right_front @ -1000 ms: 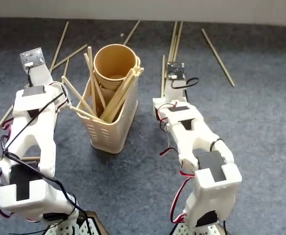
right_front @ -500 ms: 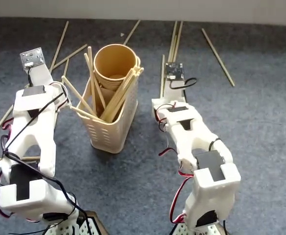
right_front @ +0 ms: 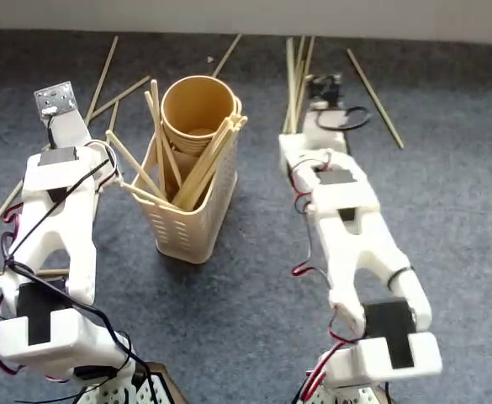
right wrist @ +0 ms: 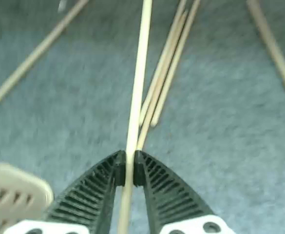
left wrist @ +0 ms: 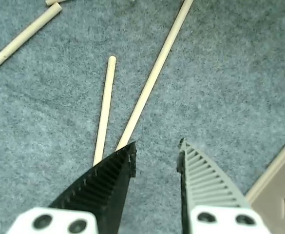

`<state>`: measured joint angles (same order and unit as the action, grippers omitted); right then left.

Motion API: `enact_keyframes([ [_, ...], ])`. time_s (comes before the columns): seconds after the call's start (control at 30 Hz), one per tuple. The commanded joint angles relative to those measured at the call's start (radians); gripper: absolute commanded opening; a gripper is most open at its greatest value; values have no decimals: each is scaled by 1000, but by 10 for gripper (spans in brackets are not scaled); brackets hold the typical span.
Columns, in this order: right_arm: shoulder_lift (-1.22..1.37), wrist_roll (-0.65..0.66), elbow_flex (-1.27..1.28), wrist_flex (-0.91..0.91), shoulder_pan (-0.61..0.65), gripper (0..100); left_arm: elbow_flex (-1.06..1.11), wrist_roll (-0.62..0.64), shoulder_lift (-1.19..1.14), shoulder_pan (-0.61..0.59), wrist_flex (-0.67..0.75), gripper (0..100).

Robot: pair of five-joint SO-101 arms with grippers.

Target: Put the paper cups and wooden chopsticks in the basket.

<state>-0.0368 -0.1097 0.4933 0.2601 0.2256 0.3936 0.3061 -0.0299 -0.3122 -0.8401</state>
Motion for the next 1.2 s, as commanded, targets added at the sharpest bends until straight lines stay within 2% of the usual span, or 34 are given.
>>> enact_keyframes([
  [0.0, -282, -106, -21, 82, -88, 5, -4, -15, 5, -2, 12, 175],
  [0.13, -529, -155, -12, 216, -70, 5, -5, -15, 5, -2, 12, 175],
  [0.27, -809, -216, 99, 171, 59, 5, -5, -15, 5, -2, 12, 175],
  [0.43, -1176, -215, 406, -96, 277, 5, -4, -15, 5, -2, 12, 175],
  [0.57, -1330, -215, 644, -334, 355, 5, -4, -15, 5, -2, 12, 175],
  [0.87, -1262, -215, 895, -627, 572, 5, -4, -15, 5, -2, 12, 175],
  [1.03, -1069, -213, 895, -737, 558, 5, -4, -15, 5, -2, 12, 175],
  [1.17, -865, -213, 816, -909, 529, 5, -4, -15, 5, -2, 12, 175],
])
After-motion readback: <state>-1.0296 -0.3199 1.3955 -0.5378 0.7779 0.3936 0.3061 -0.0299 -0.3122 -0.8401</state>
